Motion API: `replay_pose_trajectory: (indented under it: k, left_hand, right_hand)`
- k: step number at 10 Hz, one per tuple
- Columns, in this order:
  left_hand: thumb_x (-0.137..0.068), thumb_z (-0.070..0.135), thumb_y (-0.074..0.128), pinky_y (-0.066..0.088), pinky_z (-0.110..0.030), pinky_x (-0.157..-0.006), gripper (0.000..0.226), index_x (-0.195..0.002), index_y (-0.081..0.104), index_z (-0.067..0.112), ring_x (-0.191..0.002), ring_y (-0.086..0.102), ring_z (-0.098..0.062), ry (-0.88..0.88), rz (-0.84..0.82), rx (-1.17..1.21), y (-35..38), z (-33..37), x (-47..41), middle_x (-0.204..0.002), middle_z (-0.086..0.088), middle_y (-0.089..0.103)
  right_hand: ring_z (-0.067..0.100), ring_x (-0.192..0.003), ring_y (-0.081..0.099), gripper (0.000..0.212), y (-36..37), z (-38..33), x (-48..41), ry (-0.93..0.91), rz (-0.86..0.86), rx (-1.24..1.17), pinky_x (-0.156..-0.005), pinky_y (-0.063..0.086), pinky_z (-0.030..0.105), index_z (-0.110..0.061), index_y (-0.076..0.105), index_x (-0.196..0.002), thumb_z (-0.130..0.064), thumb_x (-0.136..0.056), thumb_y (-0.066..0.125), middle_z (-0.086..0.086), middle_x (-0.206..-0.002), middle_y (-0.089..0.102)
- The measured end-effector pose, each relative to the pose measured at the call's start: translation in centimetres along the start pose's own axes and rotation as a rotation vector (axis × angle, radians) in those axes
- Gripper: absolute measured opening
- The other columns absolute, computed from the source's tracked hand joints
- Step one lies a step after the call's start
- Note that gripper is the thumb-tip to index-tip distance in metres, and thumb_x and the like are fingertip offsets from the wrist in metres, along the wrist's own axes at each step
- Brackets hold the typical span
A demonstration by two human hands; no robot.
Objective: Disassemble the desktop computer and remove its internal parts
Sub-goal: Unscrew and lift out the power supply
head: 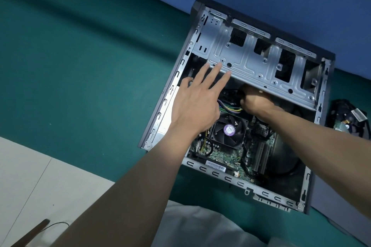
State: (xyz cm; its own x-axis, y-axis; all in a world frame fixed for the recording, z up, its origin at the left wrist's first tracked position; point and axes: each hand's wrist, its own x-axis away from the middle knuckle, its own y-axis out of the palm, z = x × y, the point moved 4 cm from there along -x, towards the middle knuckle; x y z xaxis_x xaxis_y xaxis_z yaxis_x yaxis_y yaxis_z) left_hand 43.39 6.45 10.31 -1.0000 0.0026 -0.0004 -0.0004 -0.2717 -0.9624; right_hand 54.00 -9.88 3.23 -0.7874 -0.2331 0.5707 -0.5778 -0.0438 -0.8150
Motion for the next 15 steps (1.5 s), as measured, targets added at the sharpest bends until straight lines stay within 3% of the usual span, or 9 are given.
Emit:
replay_pose_trajectory:
  k: [5, 6, 7, 9, 11, 12, 13, 14, 15]
  left_hand:
    - [-0.089, 0.029, 0.050, 0.027, -0.042, -0.110, 0.073, -0.154, 0.017, 0.029, -0.149, 0.010, -0.018, 0.002, 0.006, 0.001, 0.0, 0.1, 0.0, -0.163, 0.003, 0.012]
    - [-0.089, 0.029, 0.050, 0.027, -0.042, -0.110, 0.074, -0.154, 0.017, 0.029, -0.149, 0.010, -0.018, 0.000, 0.001, -0.007, 0.1, 0.0, 0.0, -0.163, 0.003, 0.011]
    - [-0.089, 0.029, 0.050, 0.027, -0.042, -0.110, 0.074, -0.154, 0.016, 0.029, -0.149, 0.009, -0.018, 0.006, 0.001, -0.010, 0.1, 0.1, -0.1, -0.163, 0.003, 0.011]
    - [-0.090, 0.031, 0.049, 0.026, -0.042, -0.112, 0.075, -0.155, 0.012, 0.031, -0.150, 0.007, -0.017, 0.003, -0.010, -0.024, 0.3, 0.0, -0.1, -0.163, 0.004, 0.008]
    - [-0.091, 0.034, 0.048, 0.026, -0.043, -0.113, 0.073, -0.154, 0.012, 0.030, -0.149, 0.009, -0.018, 0.006, -0.021, -0.045, 0.3, 0.0, 0.0, -0.163, 0.004, 0.007]
    - [-0.092, 0.034, 0.048, 0.027, -0.042, -0.112, 0.071, -0.154, 0.015, 0.029, -0.149, 0.013, -0.018, 0.015, -0.009, -0.048, 0.1, 0.1, 0.1, -0.163, 0.003, 0.010]
    - [-0.092, 0.032, 0.050, 0.029, -0.042, -0.112, 0.065, -0.153, 0.026, 0.025, -0.147, 0.020, -0.019, 0.009, 0.013, -0.034, -0.3, 0.2, 0.5, -0.162, 0.000, 0.017]
    - [-0.093, 0.030, 0.051, 0.025, -0.040, -0.114, 0.058, -0.148, 0.037, 0.021, -0.145, 0.026, -0.018, -0.013, 0.051, 0.015, -0.5, 0.2, 0.8, -0.158, -0.002, 0.027]
    - [-0.091, 0.023, 0.058, 0.023, -0.036, -0.114, 0.050, -0.140, 0.049, 0.016, -0.138, 0.039, -0.019, -0.022, 0.128, 0.062, -1.1, 0.4, 1.2, -0.147, -0.003, 0.046]
  right_hand:
    - [0.038, -0.108, 0.054, 0.038, -0.7, -0.2, -0.5, -0.077, -0.022, 0.000, -0.089, 0.044, 0.041, -0.002, 0.047, -0.131, -0.006, -0.093, 0.047, 0.025, -0.126, 0.053]
    - [0.031, -0.082, 0.052, 0.026, -0.3, 0.0, 1.0, -0.052, 0.055, 0.020, -0.070, 0.043, 0.036, -0.004, 0.052, -0.114, -0.008, -0.089, 0.047, 0.023, -0.100, 0.059]
    - [0.034, -0.076, 0.054, 0.018, -0.4, 0.3, 2.6, -0.020, 0.182, 0.000, -0.064, 0.041, 0.036, -0.004, 0.056, -0.100, -0.011, -0.089, 0.044, 0.022, -0.090, 0.062]
    - [0.045, -0.094, 0.058, 0.024, -0.6, 1.9, 6.0, 0.192, 0.388, -0.310, -0.074, 0.044, 0.038, -0.002, 0.061, -0.095, -0.022, -0.096, 0.049, 0.027, -0.098, 0.064]
    - [0.021, -0.087, 0.061, 0.018, 2.1, 3.8, 10.0, 0.309, 0.108, -0.671, -0.075, 0.046, 0.028, -0.010, 0.062, -0.109, -0.017, -0.094, 0.055, 0.008, -0.103, 0.066]
    - [0.014, -0.073, 0.053, 0.046, 2.9, 3.7, 11.6, 0.289, -0.040, -0.556, -0.054, 0.038, 0.021, -0.012, 0.052, -0.133, -0.003, -0.087, 0.049, 0.012, -0.118, 0.062]
    - [0.022, -0.085, 0.058, 0.067, 3.3, 3.3, 12.5, 0.227, -0.132, -0.400, -0.066, 0.046, 0.027, -0.014, 0.029, -0.149, 0.001, -0.086, 0.046, 0.019, -0.137, 0.049]
    - [0.023, -0.083, 0.063, 0.050, 3.7, 3.1, 12.9, 0.217, -0.103, -0.299, -0.068, 0.052, 0.028, -0.009, 0.043, -0.137, -0.003, -0.089, 0.055, 0.016, -0.117, 0.060]
    - [0.012, -0.064, 0.055, 0.015, 3.3, 3.2, 13.4, 0.205, 0.010, -0.263, -0.046, 0.034, 0.015, -0.008, 0.057, -0.105, -0.006, -0.090, 0.059, 0.006, -0.086, 0.061]
